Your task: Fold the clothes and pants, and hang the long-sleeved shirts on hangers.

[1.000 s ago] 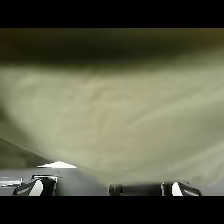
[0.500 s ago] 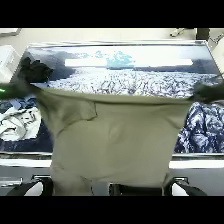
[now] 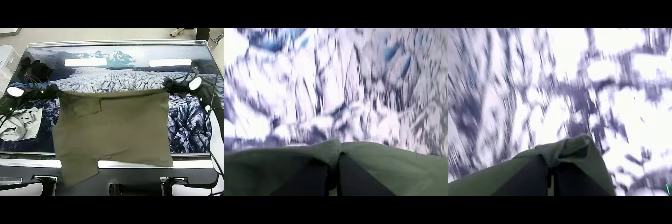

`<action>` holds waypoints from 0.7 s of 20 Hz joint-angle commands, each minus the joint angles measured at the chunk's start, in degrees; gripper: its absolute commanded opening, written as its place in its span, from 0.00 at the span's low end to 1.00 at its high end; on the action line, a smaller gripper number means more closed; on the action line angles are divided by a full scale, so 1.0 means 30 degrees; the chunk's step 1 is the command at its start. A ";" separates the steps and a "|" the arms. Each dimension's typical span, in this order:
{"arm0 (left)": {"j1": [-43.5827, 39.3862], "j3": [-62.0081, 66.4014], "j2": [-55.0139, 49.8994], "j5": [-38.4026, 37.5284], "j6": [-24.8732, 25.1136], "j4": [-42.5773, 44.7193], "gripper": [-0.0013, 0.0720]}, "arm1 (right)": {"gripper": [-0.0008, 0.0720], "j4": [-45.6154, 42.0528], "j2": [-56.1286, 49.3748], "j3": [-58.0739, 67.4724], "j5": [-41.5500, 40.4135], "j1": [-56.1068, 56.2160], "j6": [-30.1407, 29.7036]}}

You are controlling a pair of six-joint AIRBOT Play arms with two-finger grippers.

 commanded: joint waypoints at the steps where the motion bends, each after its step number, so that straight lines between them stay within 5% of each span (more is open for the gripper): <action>1: -0.0685 0.0780 -0.1370 0.3242 0.0641 -0.0357 0.05 | 0.07 0.0415 -0.1202 0.0036 -0.3526 0.0087 0.0408; 9: -0.1523 0.0991 -0.2601 0.3468 0.0641 -0.1217 0.05 | 0.07 0.0466 -0.2506 0.0313 -0.3818 -0.0124 0.2098; 12: -0.0488 0.2215 -0.2229 -0.1253 0.0648 -0.1086 0.05 | 0.07 0.0386 -0.2492 0.2572 0.1698 -0.1588 0.1960; 14: 0.0233 0.2572 -0.2040 -0.6084 0.0634 -0.0168 0.05 | 0.07 0.0372 -0.2455 0.3395 0.7169 -0.2382 -0.0189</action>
